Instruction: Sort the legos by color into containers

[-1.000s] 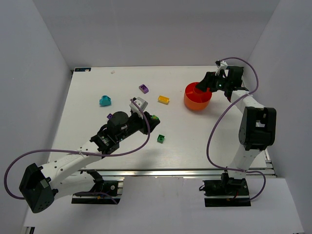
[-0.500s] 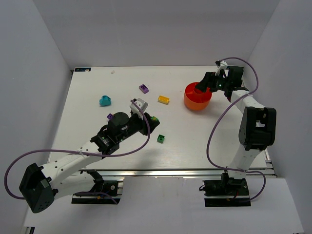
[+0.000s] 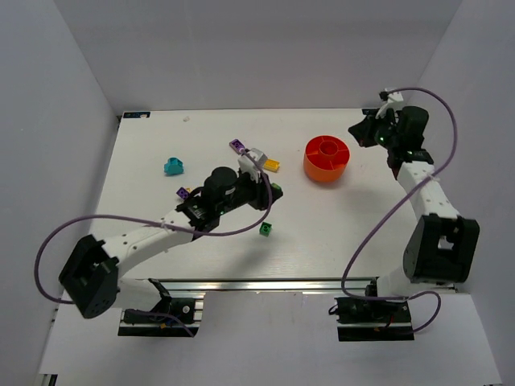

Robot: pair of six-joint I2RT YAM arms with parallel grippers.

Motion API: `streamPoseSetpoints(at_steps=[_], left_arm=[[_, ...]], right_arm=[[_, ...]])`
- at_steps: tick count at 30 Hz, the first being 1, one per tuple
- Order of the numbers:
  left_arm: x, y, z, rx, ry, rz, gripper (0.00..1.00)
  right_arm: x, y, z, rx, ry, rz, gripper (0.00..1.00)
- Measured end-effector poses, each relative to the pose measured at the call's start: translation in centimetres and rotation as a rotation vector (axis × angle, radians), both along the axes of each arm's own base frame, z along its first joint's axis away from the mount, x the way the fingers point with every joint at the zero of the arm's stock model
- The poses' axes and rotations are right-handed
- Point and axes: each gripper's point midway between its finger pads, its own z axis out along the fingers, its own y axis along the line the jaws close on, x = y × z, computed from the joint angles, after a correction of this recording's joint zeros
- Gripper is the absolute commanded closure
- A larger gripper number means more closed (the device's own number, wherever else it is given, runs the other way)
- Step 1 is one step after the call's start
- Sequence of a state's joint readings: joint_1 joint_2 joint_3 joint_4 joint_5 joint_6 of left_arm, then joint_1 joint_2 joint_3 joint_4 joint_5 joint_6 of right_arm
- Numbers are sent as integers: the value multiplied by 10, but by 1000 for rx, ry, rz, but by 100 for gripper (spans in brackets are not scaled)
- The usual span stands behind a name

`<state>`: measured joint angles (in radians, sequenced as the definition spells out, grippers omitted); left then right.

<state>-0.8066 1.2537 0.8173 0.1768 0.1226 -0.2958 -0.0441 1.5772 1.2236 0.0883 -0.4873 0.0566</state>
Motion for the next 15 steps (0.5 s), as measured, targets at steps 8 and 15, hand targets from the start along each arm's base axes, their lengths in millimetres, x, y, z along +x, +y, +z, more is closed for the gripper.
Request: streamPoseSetpoints(at_steps=[8,15], left_arm=[[49,-72,-7,-50,66,-82,100],[110,-129,-30,-79,63,-114,99]], right_arm=[[-84,7,61,137,-75,229,93],[-136,1,57,229,-43,348,82]])
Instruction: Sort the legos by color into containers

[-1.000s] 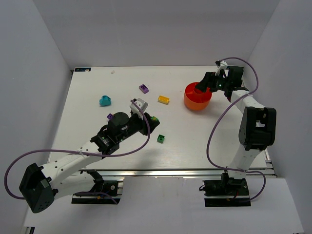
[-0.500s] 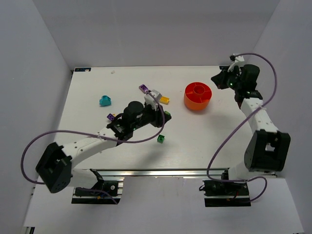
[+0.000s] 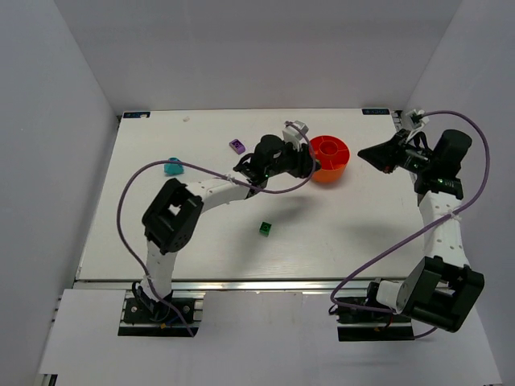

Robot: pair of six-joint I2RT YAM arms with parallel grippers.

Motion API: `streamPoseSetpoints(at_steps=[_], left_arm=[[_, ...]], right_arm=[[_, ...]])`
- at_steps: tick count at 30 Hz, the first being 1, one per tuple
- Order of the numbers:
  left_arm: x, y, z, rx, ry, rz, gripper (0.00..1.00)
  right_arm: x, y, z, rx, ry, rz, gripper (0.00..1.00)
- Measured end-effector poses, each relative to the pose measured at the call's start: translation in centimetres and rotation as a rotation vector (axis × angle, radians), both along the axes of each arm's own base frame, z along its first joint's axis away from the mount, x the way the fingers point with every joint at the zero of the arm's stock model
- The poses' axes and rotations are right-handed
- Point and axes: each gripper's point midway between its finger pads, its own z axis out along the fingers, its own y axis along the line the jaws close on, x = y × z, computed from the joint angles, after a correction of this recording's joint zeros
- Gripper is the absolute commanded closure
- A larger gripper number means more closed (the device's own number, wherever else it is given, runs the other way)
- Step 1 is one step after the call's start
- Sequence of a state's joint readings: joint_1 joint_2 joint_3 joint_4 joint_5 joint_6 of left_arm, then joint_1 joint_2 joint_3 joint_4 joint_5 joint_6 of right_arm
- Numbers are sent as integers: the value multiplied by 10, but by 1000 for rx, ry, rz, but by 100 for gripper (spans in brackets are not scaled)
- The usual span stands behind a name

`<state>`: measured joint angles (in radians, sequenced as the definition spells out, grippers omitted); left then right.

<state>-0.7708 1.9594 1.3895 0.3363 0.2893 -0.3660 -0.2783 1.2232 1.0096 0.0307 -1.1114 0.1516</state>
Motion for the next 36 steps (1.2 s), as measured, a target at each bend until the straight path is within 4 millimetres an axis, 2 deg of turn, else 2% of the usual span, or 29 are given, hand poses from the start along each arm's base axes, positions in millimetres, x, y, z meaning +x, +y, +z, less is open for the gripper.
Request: streamPoseSetpoints(at_steps=[4,10,16,25,31,34,35,36], left_arm=[[32,-22,-21,16,-42,3,98],[54,-27,-49,68,-93,42,94],[65,-26,-51,83,-146,74,91],[79,-33,-31,47,-236,98,88],[81,-36,-41,63,-245,97,83],[82,-36,-46,69,-245,96,78],[82,-36,-49,72,-243,96,75],[82,-36,-50,74,-241,96,68]], right_arm=[[-10,-7,4,35,6,46,90],[-18,-12,2,64,14,75,90],[-26,-13,1,79,13,80,90],[-26,-15,6,83,-5,82,89],[-27,-17,3,93,5,81,88],[-28,-17,3,95,4,84,88],[-28,-16,4,95,3,85,87],[-28,-16,4,95,2,86,87]])
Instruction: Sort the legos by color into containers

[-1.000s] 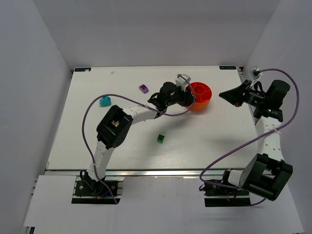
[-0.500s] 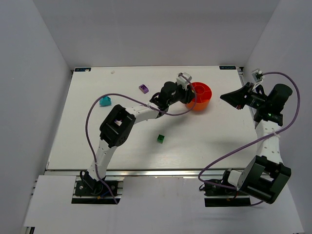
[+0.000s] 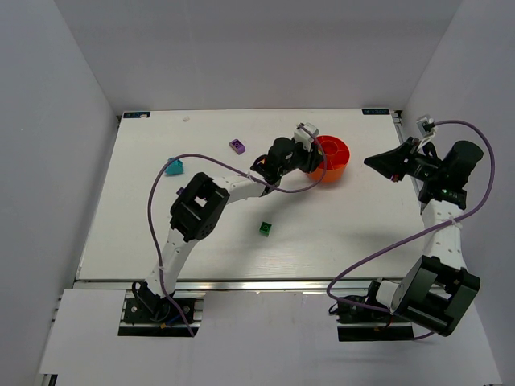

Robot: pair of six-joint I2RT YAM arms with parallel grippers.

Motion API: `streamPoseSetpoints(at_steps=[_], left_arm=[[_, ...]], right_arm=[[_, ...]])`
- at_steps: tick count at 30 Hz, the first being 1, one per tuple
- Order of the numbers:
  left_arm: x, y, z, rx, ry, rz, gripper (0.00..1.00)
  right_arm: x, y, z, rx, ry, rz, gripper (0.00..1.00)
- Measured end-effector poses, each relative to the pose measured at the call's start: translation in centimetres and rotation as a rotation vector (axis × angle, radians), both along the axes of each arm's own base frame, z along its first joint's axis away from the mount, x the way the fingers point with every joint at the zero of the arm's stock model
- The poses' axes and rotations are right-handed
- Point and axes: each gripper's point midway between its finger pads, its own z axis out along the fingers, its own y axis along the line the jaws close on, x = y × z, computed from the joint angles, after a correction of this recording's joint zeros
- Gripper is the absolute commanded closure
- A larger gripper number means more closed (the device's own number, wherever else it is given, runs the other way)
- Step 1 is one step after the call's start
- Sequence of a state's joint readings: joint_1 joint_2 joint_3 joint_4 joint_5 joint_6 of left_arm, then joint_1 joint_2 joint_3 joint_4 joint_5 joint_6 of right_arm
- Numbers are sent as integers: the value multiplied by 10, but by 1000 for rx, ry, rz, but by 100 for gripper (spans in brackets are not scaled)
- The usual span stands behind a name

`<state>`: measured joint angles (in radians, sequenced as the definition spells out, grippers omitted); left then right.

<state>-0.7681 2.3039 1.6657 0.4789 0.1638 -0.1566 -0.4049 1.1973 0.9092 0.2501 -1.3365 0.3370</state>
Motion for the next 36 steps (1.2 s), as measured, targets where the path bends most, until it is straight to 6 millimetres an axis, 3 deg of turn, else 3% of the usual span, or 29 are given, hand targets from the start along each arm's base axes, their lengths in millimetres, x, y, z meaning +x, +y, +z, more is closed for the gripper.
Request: streamPoseSetpoints(at_steps=[5,9,11,16,19,20,21,22,23,26,28,29,30,31,32,34,35,36], left_arm=[[1,0,-7,8,7,1,48],[1,0,-9,10,9,4,45],[1,0,-8,9,6,4,39],[2,0,-7,8,3,5,40],[2,0,-3,1,4,7,58],[1,0,0,-4,4,8,81],[-2,3,4,-9,10,10,92],[-4,7,10,-9,11,16,100],[-8,11,18,-15,14,22,100],[-26,39,51,-8,28,52,100],[-45,66,85,-2,38,73,100],[-55,83,114,-19,19,86,96],[-63,99,133,-24,12,105,86],[-72,120,152,-24,3,135,57],[-79,143,168,-22,-10,175,46],[-94,190,185,-23,-27,274,33],[-101,215,182,-7,-22,335,32],[-110,239,173,21,-4,395,31]], right_arm=[[0,0,-2,2,0,2,82],[-1,0,-1,5,5,2,78],[-1,0,-1,7,8,2,74],[-1,1,-1,6,4,5,68],[-3,1,-2,-2,-13,17,67],[-4,2,-3,-8,-24,25,66],[-6,4,-6,-16,-38,37,66],[-10,7,-9,-30,-63,57,65],[-13,10,-12,-43,-86,73,63],[-21,30,-22,-108,-180,126,55],[-20,51,-30,-184,-251,162,52],[-21,62,-35,-217,-272,187,51],[-21,73,-42,-251,-279,209,50],[-22,89,-52,-289,-279,240,48],[-23,103,-66,-330,-265,269,46],[-25,129,-100,-430,-210,315,39],[-27,140,-118,-485,-171,331,36],[-28,151,-139,-547,-126,346,27]])
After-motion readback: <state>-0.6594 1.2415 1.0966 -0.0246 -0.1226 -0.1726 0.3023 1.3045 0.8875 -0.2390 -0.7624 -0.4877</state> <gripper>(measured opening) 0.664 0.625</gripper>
